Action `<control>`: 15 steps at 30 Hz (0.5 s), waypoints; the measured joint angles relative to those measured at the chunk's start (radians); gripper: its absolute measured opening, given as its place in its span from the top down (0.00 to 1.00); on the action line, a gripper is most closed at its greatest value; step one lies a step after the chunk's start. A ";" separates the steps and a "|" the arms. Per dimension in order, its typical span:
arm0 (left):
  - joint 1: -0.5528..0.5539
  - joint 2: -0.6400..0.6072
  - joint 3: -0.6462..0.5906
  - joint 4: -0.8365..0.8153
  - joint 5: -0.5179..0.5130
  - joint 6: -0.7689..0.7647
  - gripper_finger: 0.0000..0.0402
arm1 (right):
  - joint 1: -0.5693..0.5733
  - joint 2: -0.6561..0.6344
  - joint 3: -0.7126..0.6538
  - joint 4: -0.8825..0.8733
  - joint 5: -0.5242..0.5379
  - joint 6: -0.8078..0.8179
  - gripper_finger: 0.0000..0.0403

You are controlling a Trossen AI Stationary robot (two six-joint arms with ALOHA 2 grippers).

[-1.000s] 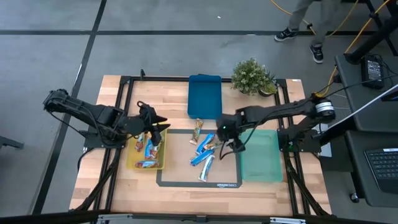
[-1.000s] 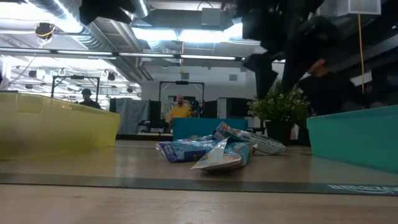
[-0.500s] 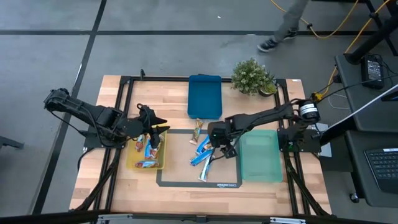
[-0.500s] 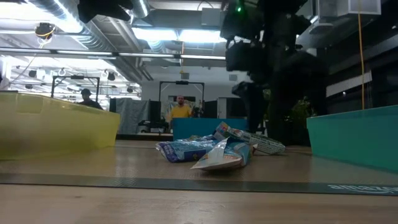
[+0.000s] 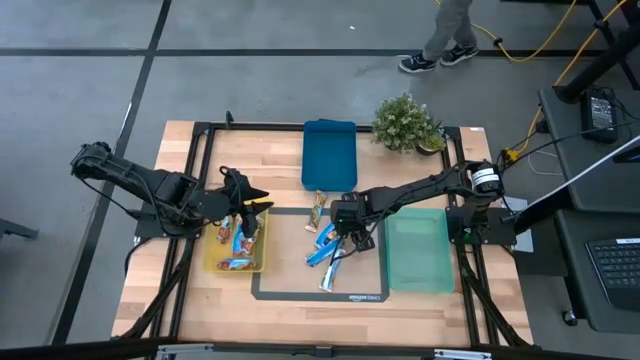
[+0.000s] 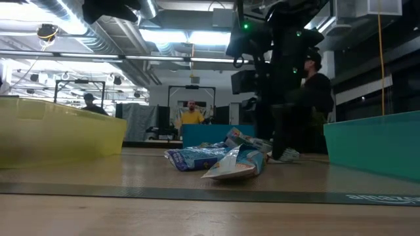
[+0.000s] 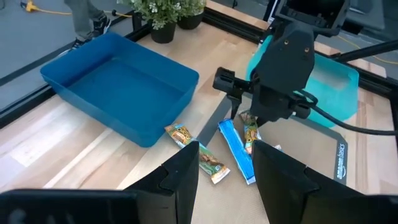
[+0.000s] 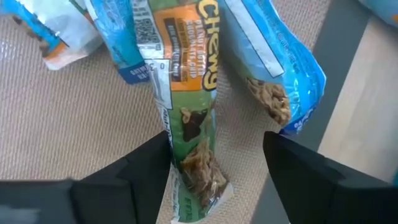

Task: Pick and place Granola Bars by type
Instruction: Put the yellow granola bar into the green bin

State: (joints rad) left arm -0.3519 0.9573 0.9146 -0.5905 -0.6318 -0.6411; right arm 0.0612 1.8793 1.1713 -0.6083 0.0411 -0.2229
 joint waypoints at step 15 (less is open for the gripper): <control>0.000 0.000 0.000 0.020 -0.008 0.000 0.66 | 0.000 0.000 0.000 0.005 -0.070 0.022 0.74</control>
State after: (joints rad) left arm -0.3519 0.9573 0.9147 -0.5708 -0.6398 -0.6407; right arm 0.0612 1.8793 1.1713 -0.6029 -0.0285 -0.2012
